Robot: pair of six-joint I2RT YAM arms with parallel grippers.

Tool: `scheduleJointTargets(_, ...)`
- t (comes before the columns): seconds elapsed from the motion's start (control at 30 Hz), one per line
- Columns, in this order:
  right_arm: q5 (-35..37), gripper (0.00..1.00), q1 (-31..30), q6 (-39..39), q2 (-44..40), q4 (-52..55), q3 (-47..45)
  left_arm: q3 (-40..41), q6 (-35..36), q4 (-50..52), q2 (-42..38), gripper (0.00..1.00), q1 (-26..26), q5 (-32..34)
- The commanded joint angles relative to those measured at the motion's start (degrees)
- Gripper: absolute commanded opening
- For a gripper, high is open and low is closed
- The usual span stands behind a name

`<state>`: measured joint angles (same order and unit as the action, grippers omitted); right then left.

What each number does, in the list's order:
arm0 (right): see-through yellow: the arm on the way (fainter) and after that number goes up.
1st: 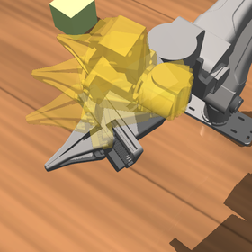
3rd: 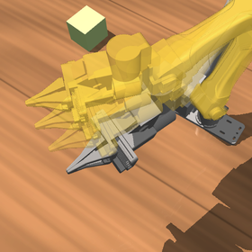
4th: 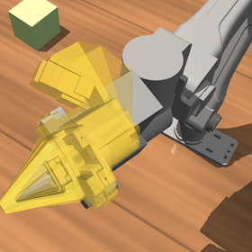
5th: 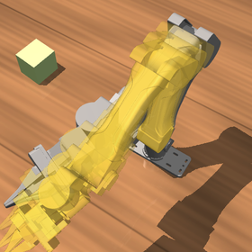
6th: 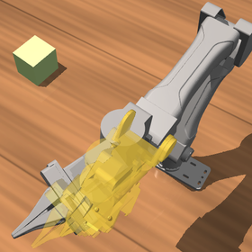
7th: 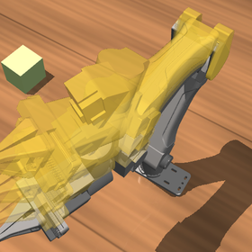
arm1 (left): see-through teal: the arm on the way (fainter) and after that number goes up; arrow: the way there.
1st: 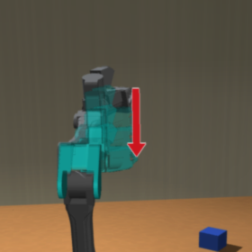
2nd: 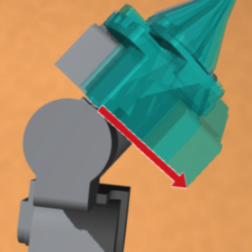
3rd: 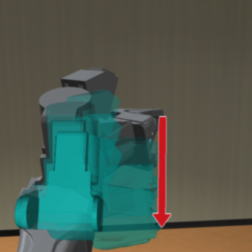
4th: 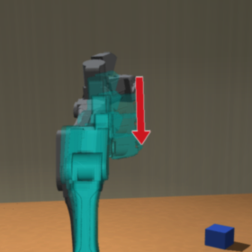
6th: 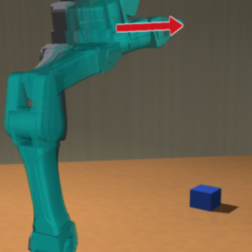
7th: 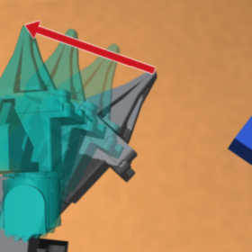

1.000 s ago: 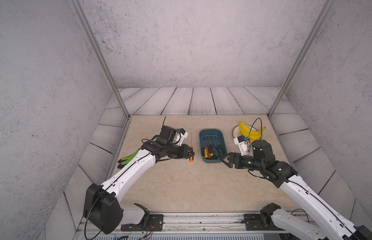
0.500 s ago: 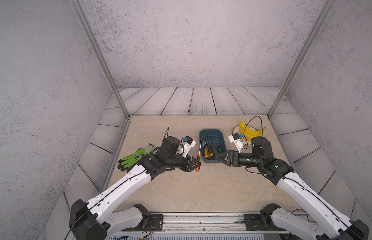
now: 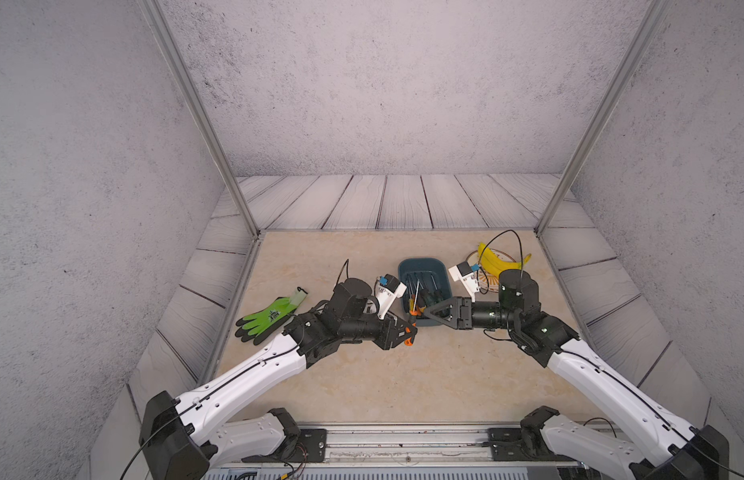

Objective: Put the screwdriver on the desktop into the storage box
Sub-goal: Pick up the screwdriver from the center of the board.

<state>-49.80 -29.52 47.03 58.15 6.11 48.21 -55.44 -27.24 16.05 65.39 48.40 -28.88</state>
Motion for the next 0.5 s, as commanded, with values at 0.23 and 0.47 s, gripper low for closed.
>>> scheduleJointTargets(0.23, -0.17, 0.57, -2.64, 0.52, 1.19, -3.11, -0.68, -1.47, -2.7, -6.39, 0.18, 0.0, 1.49, -0.46)
scheduleJointTargets(0.47, 0.7, 0.47, -3.68, 0.66, 1.88, -3.95, -0.23, -1.78, -3.2, -7.43, 0.84, 0.0, 2.34, -0.98)
